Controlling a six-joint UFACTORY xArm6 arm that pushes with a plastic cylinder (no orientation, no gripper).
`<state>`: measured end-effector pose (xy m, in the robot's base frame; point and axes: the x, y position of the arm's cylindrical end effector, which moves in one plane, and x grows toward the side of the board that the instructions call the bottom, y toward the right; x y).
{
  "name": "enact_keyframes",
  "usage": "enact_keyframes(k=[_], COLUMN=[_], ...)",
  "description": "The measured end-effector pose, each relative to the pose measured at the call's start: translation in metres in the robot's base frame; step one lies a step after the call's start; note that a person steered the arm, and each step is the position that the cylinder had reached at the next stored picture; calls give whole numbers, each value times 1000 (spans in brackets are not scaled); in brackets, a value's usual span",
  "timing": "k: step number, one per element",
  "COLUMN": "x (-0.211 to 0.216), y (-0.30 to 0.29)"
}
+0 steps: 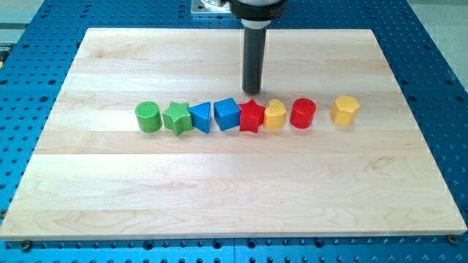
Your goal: Seperate the red star from the horizontal line of blocks
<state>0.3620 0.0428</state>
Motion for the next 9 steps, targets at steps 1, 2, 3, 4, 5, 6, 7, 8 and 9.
enact_keyframes(k=[1, 2, 3, 4, 5, 6, 7, 8, 9], x=[0, 0, 1, 3, 4, 4, 11, 36, 66], y=[18, 19, 17, 17, 17, 21, 24, 15, 10])
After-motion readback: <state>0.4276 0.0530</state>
